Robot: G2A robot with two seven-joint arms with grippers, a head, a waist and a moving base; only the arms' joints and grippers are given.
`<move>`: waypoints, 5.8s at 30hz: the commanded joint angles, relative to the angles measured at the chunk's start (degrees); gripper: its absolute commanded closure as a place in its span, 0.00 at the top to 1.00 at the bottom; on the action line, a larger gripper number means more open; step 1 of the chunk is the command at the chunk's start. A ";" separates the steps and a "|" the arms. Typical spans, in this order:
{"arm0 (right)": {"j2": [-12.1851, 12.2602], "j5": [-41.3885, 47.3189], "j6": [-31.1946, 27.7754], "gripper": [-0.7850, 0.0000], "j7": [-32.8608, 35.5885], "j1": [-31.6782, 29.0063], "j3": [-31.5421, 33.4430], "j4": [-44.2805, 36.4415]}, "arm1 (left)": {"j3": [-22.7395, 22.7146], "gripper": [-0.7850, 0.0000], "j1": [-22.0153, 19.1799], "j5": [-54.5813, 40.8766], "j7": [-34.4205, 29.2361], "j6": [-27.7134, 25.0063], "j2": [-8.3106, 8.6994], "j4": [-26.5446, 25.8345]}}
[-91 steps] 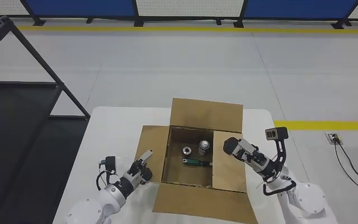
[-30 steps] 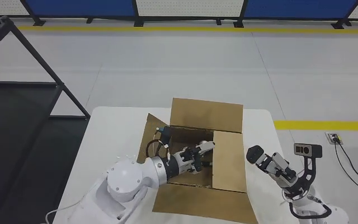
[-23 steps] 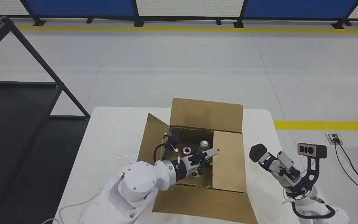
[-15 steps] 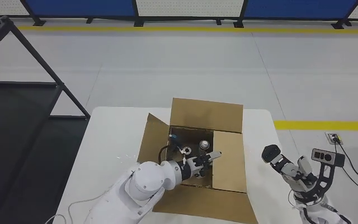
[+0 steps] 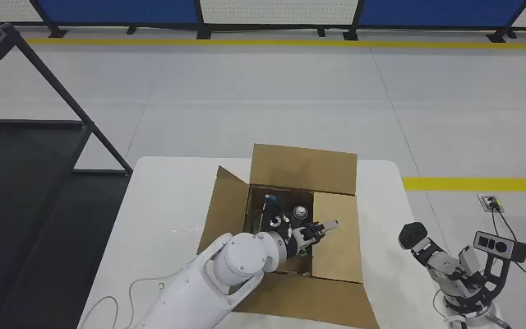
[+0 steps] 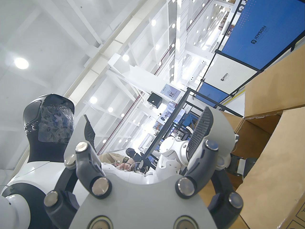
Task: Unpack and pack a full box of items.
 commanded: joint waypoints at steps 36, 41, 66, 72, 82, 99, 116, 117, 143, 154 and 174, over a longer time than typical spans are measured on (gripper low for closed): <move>1.13 8.37 -0.86 1.00 14.54 -10.01 8.63 -4.25 | 4.52 1.00 -5.71 -0.67 7.25 -14.42 -7.75 -1.33; 1.16 7.66 0.61 1.00 13.97 -9.57 8.37 -6.08 | 4.37 1.00 -4.65 0.06 6.88 -15.34 -7.82 -1.03; 1.40 -10.29 3.22 1.00 8.84 -12.87 10.04 -9.02 | 11.04 1.00 -12.19 -2.95 4.54 -23.34 -18.33 20.72; 1.39 -19.81 7.67 1.00 1.04 -10.64 9.05 -7.89 | 9.16 1.00 -12.08 -1.65 5.34 -24.82 -19.17 20.97; 1.71 -22.70 10.42 1.00 -1.28 -9.51 8.44 -6.40 | -3.36 1.00 -0.33 11.69 9.92 -18.98 -14.06 0.75; 2.12 -21.63 12.93 1.00 -1.14 -8.91 8.87 -4.71 | -19.40 1.00 31.22 27.16 10.48 -16.98 -7.81 -36.05; 2.23 -27.95 17.01 1.00 -4.50 -8.13 6.27 -4.82 | -26.21 1.00 36.36 20.91 14.32 -17.97 -7.56 -41.34; 2.26 -28.31 17.37 1.00 -4.55 -8.12 6.12 -4.35 | -27.59 1.00 37.49 20.64 15.21 -18.28 -7.47 -42.22; 3.11 -35.60 20.97 1.00 -6.27 -6.76 3.67 -15.14 | -57.29 1.00 63.30 6.68 23.92 -41.06 -6.29 -45.43; 3.01 -54.71 35.75 1.00 -9.18 5.34 -12.78 -19.36 | -60.90 1.00 69.15 -0.72 21.31 -46.49 -6.32 -45.43; 2.76 -59.88 39.30 1.00 -10.77 9.30 -17.92 -17.86 | -60.94 1.00 67.85 -1.23 21.20 -45.02 -6.27 -45.40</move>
